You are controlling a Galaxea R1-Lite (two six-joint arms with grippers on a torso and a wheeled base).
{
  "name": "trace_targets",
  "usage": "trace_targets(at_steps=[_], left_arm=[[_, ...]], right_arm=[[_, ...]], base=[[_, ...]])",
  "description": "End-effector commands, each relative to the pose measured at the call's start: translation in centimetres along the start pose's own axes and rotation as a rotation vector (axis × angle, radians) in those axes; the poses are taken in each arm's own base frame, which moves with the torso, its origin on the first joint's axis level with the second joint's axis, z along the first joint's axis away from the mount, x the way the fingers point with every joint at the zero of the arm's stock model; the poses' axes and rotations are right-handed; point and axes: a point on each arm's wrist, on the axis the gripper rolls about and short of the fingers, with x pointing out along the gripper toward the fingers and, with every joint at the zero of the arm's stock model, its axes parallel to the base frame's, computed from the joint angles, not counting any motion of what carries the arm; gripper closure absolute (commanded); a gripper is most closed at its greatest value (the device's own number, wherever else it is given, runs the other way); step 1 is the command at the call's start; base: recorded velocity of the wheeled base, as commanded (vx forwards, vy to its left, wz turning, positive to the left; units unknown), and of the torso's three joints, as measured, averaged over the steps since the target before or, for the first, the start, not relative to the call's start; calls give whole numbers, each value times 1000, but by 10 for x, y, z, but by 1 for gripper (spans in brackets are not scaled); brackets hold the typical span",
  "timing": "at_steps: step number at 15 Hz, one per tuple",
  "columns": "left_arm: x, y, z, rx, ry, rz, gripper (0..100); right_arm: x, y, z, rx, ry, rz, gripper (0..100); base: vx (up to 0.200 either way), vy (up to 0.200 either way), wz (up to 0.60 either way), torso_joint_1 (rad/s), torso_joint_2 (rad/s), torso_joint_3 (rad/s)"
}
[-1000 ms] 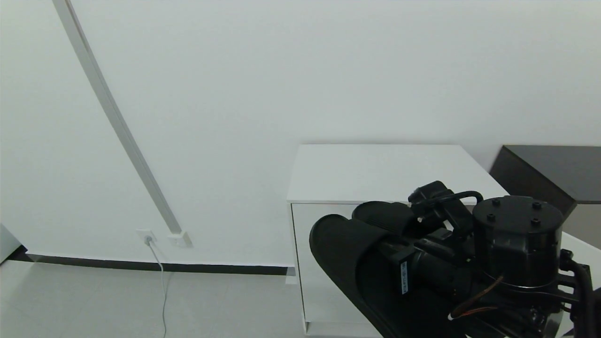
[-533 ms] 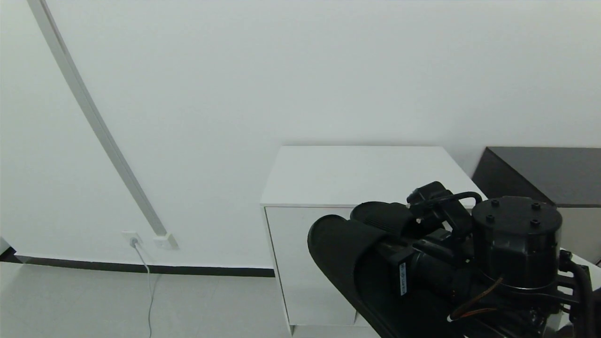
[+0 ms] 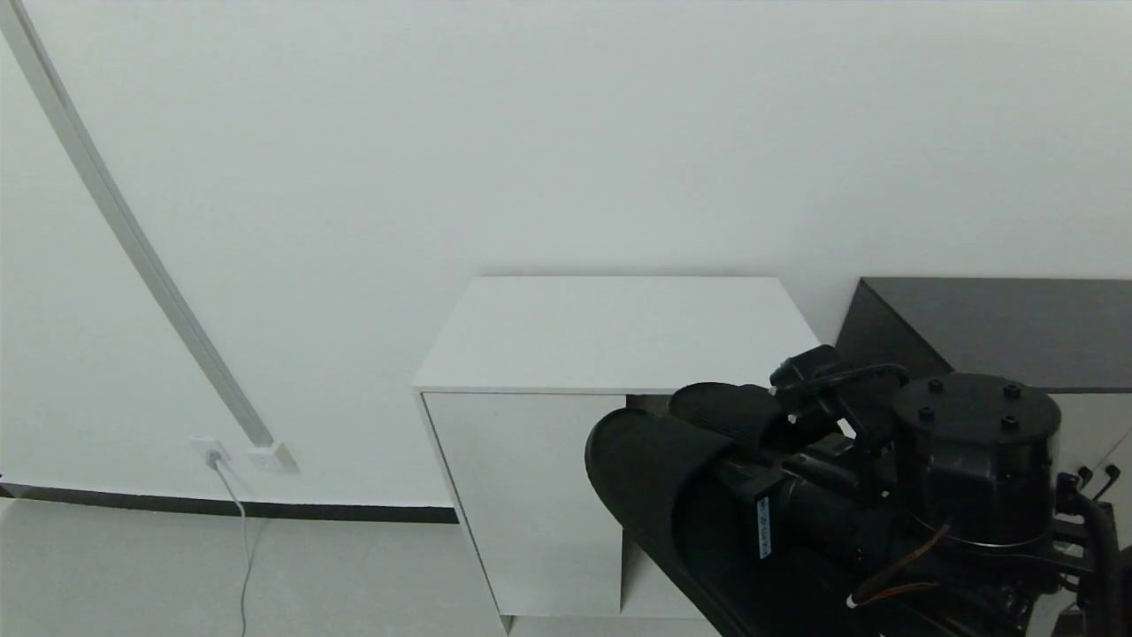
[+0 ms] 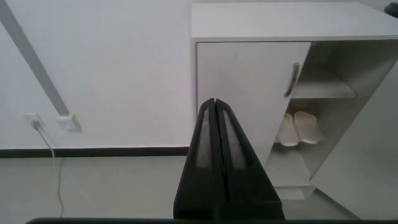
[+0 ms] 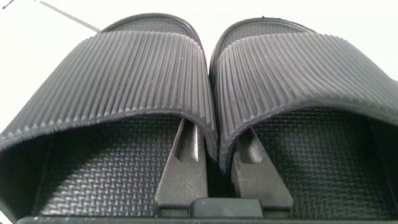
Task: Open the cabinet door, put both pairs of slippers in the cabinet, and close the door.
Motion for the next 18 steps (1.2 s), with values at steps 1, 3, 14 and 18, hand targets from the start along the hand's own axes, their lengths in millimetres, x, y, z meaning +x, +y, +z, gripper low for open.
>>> trace_targets(at_steps=[1,3,14,18], left_arm=[[0,0,0,0,0,0,100],[0,0,0,0,0,0,100],[0,0,0,0,0,0,100],[0,0,0,0,0,0,100]], right_arm=[[0,0,-1,0,2,0,100],[0,0,0,2,0,-2,100],[-2,-2,-8,-12,10,6,100],[-2,-2,-9,-15,-5,10,100]], base=[[0,-200,0,2,-2,2],[0,-200,0,-2,-5,7],[0,0,0,0,0,0],[0,0,-150,-59,132,69]])
